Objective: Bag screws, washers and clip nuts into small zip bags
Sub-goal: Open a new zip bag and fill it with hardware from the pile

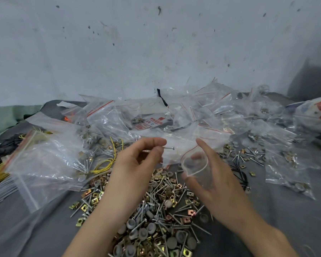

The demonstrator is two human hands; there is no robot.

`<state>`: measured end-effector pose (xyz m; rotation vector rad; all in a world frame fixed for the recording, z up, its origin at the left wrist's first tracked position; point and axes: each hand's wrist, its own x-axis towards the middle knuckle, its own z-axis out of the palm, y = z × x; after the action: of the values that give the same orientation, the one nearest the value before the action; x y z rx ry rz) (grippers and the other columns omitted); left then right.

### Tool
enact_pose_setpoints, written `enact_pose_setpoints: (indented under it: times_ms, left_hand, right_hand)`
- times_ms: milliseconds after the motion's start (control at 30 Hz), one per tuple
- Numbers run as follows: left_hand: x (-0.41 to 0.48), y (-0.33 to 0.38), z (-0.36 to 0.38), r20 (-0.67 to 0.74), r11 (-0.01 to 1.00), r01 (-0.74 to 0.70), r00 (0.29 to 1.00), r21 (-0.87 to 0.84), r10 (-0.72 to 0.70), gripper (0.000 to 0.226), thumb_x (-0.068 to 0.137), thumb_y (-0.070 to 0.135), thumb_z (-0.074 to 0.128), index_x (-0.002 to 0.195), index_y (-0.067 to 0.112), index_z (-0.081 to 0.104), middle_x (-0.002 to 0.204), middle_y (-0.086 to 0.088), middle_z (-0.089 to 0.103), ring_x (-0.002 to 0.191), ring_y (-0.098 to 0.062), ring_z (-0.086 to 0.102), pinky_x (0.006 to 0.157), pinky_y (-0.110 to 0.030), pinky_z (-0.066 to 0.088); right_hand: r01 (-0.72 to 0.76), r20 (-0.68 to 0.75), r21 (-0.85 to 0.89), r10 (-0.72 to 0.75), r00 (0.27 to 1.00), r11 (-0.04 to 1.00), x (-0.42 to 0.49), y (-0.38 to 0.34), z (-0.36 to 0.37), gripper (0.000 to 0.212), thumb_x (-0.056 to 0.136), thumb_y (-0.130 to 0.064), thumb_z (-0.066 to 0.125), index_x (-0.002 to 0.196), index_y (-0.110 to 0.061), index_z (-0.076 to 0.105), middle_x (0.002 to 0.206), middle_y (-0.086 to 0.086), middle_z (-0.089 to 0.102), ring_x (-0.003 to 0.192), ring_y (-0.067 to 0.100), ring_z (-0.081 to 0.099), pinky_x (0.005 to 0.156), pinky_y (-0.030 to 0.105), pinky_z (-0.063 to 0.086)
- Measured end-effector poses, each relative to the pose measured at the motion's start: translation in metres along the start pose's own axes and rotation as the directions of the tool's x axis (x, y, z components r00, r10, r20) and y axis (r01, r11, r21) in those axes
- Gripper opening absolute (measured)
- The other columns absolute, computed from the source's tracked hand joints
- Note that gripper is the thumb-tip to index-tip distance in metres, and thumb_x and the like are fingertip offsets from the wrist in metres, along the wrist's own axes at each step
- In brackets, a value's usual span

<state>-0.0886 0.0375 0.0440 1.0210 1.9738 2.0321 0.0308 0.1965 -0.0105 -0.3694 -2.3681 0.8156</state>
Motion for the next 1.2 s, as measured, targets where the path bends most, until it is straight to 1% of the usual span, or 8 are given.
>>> enact_pose_setpoints:
  times_ms: [233,467,667,800,900,1000,1100,1200]
  left_hand:
    - [-0.005,-0.002,-0.002,0.050,0.992,-0.057,0.997,0.113,0.052,0.014,0.091,0.018,0.068,0.096,0.031,0.071,0.085,0.010,0.071,0.076,-0.006,0.065,0.070,-0.015,0.050]
    - [-0.011,-0.004,0.008,0.135,0.952,-0.108,0.988,0.285,0.072,0.013,0.091,0.021,0.068,0.096,0.033,0.072,0.085,0.023,0.069,0.075,0.005,0.062,0.068,-0.007,0.043]
    - [-0.012,-0.004,0.011,0.151,0.947,-0.123,0.985,0.295,0.080,0.017,0.096,0.029,0.059,0.110,0.032,0.069,0.097,0.023,0.071,0.092,0.005,0.064,0.076,-0.010,0.047]
    - [-0.012,-0.012,0.003,0.113,0.921,-0.092,0.992,0.378,0.052,0.017,0.098,0.034,0.055,0.112,0.034,0.066,0.093,0.021,0.071,0.089,0.008,0.062,0.070,-0.012,0.050]
    - [-0.016,-0.022,0.004,0.229,0.830,-0.092,0.972,0.550,-0.044,0.018,0.099,0.035,0.053,0.114,0.033,0.064,0.092,0.019,0.068,0.085,0.005,0.061,0.074,-0.019,0.050]
    - [-0.020,-0.031,0.011,0.326,0.619,-0.180,0.936,0.765,-0.131,0.021,0.100,0.041,0.048,0.110,0.033,0.063,0.101,0.017,0.064,0.097,-0.006,0.057,0.088,-0.031,0.047]
    - [-0.022,-0.036,0.017,0.330,0.382,-0.234,0.921,0.894,-0.208,0.030,0.099,0.052,0.042,0.108,0.032,0.062,0.110,0.012,0.055,0.110,-0.015,0.045,0.097,-0.033,0.037]
    - [-0.025,-0.037,0.027,0.267,0.264,-0.202,0.934,0.943,-0.239,0.039,0.095,0.060,0.043,0.111,0.028,0.062,0.116,0.007,0.052,0.118,-0.019,0.042,0.100,-0.037,0.033]
  right_hand:
    - [0.039,0.046,-0.045,-0.037,0.998,0.998,-0.006,-0.006,0.008,0.083,0.080,-0.081,0.042,0.150,-0.060,0.003,0.135,-0.031,0.040,0.128,0.011,0.043,0.106,0.047,0.040]
    - [0.061,0.085,-0.070,-0.054,0.995,0.996,-0.006,-0.010,0.007,0.083,0.082,-0.070,0.050,0.145,-0.067,-0.004,0.127,-0.046,0.029,0.130,0.011,0.039,0.107,0.043,0.039]
    - [0.092,0.021,-0.042,-0.091,0.996,0.995,-0.004,-0.009,0.007,0.078,0.085,-0.067,0.048,0.152,-0.053,0.010,0.126,-0.052,0.030,0.118,-0.026,0.030,0.101,0.017,0.028]
    - [0.055,-0.015,-0.001,-0.055,0.998,0.999,-0.004,-0.003,0.004,0.079,0.086,-0.070,0.052,0.152,-0.052,0.013,0.127,-0.047,0.036,0.118,-0.009,0.040,0.101,0.026,0.034]
    - [0.030,-0.046,0.038,-0.028,0.999,0.999,-0.003,0.002,0.002,0.080,0.084,-0.068,0.055,0.151,-0.055,0.014,0.131,-0.046,0.036,0.123,-0.008,0.038,0.099,0.015,0.029]
    - [-0.003,-0.105,0.125,0.016,0.994,0.992,-0.001,0.004,-0.003,0.077,0.083,-0.069,0.057,0.149,-0.058,0.019,0.136,-0.038,0.042,0.128,-0.018,0.036,0.098,0.000,0.026]
    - [-0.037,-0.167,0.241,0.080,0.983,0.970,0.000,0.003,-0.009,0.076,0.079,-0.079,0.056,0.146,-0.062,0.024,0.136,-0.033,0.050,0.129,-0.010,0.044,0.099,0.015,0.036]
    - [-0.052,-0.219,0.307,0.123,0.968,0.950,0.001,0.004,-0.014,0.073,0.081,-0.075,0.057,0.145,-0.059,0.027,0.123,-0.030,0.058,0.118,-0.001,0.056,0.092,0.026,0.044]
